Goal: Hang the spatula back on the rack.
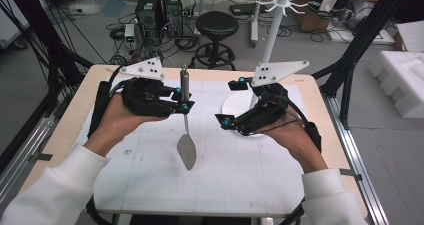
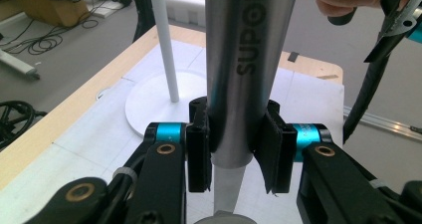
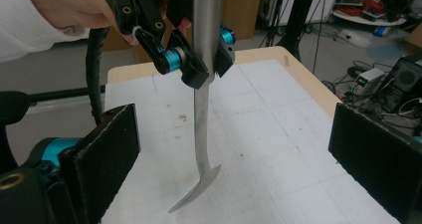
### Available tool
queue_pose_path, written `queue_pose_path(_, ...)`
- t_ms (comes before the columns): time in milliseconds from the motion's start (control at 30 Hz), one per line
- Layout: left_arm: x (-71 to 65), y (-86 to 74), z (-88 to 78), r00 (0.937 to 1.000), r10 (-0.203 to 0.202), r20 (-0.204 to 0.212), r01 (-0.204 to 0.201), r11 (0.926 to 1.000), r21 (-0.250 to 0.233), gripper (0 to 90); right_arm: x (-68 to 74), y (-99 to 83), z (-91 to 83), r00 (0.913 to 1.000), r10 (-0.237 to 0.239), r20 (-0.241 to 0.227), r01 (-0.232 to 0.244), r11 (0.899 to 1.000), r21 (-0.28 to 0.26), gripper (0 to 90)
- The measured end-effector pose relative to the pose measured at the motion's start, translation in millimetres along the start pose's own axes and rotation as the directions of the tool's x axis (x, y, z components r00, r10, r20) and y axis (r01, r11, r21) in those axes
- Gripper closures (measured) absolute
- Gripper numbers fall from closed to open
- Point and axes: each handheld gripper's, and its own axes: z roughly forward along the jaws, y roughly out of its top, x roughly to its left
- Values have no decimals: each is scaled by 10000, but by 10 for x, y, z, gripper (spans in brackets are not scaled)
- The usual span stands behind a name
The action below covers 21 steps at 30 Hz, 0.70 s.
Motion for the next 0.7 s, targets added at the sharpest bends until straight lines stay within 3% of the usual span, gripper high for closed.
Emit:
queue_pose_path(67,-11,0,21,10000,42,81,-42,10000,51,689,-9,19,25,9998,-198,24,198,9998,17,53)
queue_pose_path(400,-43,19,75,9997,47,246,-49,10000,63,689,24,129,103,9996,-188,-228,187,9998,-43,62)
queue_pose_path(467,-46,23,82,9996,40,292,-43,10000,88,689,15,152,119,9991,-379,-214,377,9992,-137,80)
queue_pose_path(700,-47,33,91,9995,54,314,-57,9999,92,689,23,239,118,9988,-341,-353,335,9993,-172,142)
